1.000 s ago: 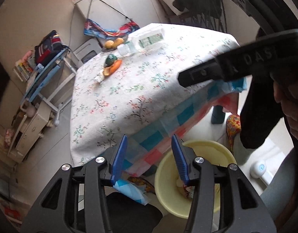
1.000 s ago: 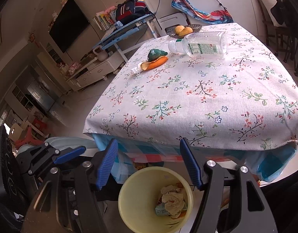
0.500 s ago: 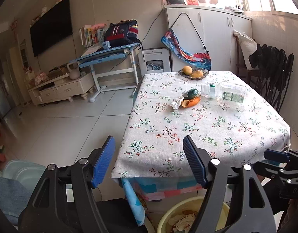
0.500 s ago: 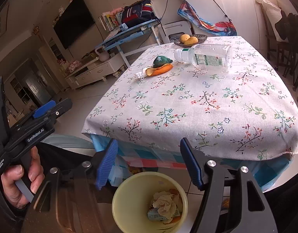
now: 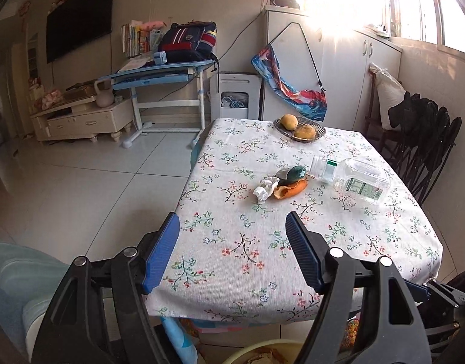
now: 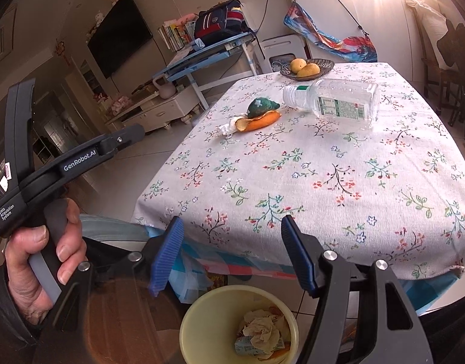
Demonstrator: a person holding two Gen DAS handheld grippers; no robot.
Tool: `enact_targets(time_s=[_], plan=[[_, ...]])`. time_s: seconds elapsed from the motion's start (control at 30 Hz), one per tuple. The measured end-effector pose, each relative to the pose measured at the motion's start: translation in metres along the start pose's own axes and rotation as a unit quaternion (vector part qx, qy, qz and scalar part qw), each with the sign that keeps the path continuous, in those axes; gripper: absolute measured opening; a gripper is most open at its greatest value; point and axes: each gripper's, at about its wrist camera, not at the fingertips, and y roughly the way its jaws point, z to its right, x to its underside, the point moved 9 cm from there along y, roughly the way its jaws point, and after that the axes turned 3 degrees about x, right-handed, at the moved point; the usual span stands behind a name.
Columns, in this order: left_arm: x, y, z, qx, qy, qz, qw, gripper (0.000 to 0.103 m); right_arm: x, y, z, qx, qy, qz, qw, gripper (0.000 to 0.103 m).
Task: Collect trash
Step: 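Reach the right tool to the orange peel strip on the table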
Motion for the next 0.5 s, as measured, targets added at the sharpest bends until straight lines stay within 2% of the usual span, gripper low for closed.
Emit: enact_targets(time_s=[0.1, 0.23, 0.5], plan=[[-0.014, 0.015, -0.002, -0.004, -0.001, -0.003, 1.0000, 0.069, -0.019, 0.016, 0.007, -0.002, 0.012, -0.003, 1.000, 0.065], [-0.027, 0.036, -0.013, -0.008, -0.014, -0.014, 0.9998, 0.069, -0.042, 0.047, 0.020, -0.001, 0.034, -0.017, 0.999, 0.056], [-0.030, 0.066, -0.033, -0.006, -0.060, -0.051, 0.9969, 0.069, -0.077, 0.115, 0.028, 0.018, 0.072, -0.040, 0.996, 0.052]])
